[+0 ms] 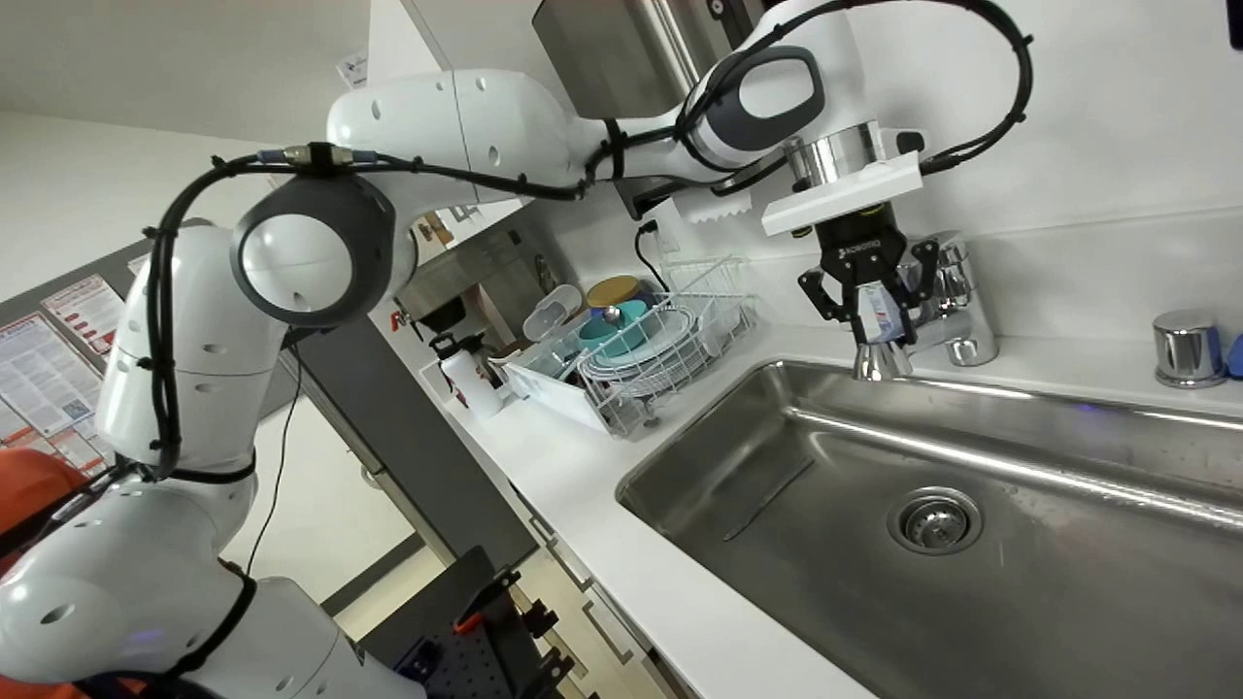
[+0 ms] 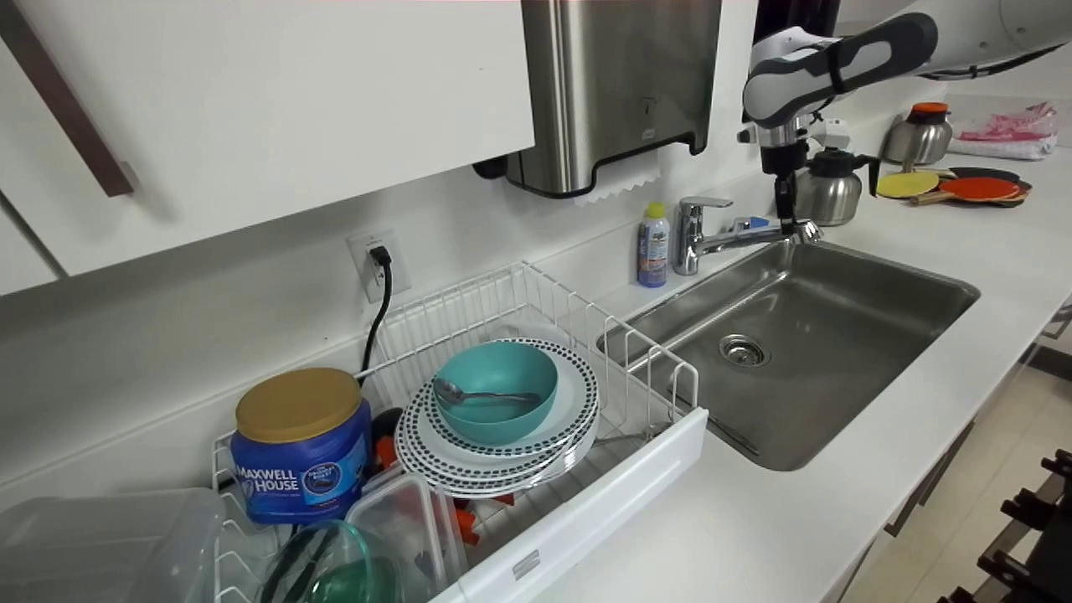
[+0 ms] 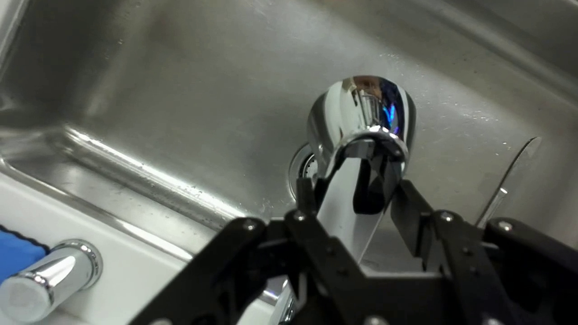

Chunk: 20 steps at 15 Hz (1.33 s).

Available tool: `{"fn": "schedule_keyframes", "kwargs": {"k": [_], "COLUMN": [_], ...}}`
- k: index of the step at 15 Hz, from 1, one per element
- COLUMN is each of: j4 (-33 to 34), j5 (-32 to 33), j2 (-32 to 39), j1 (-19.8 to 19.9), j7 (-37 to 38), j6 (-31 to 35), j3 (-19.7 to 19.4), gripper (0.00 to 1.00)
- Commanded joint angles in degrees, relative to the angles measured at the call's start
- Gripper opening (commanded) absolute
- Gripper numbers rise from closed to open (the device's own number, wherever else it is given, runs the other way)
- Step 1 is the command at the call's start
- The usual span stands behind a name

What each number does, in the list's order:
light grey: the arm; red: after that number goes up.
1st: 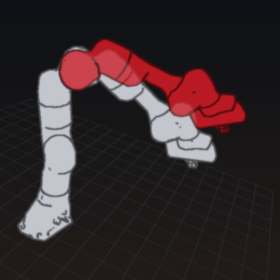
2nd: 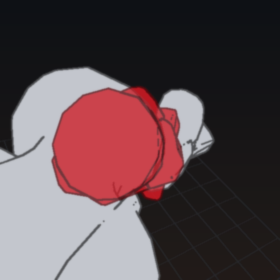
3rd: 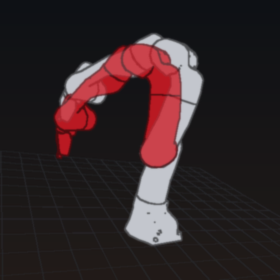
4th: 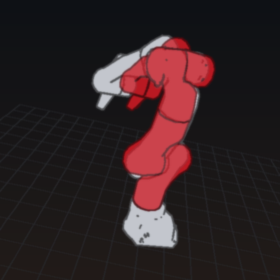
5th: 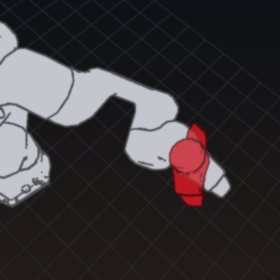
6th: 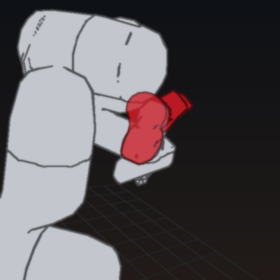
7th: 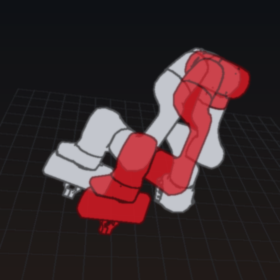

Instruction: Move the tap slightly to the left

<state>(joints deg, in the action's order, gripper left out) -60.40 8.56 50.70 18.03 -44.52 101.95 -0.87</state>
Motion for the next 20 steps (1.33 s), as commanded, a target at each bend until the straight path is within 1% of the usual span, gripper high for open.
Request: {"fn": "schedule_keyframes", "kwargs": {"k": [1, 3, 4, 7, 8, 9, 14, 15, 18, 20], "j4": [-13.5, -17.8, -19.6, -25.7, -16.2, -16.9, -16.6, -16.6, -17.3, -18.4], "j5": [-2.1, -1.8, -2.3, -2.6, -0.8, -0.7, -0.7, -0.7, -2.3, -3.4], "j2": [-7.3, -9.9, -11.0, -14.7, -9.1, -9.5, -9.3, -9.3, -10.0, -10.8], "j1": [-0.6, -0.6, -1.2, -1.3, -0.6, -0.6, -0.6, -0.6, -0.7, -0.5], "j7": [-3.3, -3.5, -4.0, -4.0, -0.2, 0.8, 0.8, 0.8, -0.6, -1.5], "j6": [7.6, 10.7, 11.7, 16.1, 13.5, 14.3, 14.2, 14.2, 11.2, 10.5], "j3": [3.9, 4.0, 3.1, 3.3, -0.4, -0.6, -0.8, -0.9, 0.6, 1.5], "gripper": [0.22, 0.22, 0.22, 0.22, 0.22, 0.47, 0.47, 0.22, 0.22, 0.22]}}
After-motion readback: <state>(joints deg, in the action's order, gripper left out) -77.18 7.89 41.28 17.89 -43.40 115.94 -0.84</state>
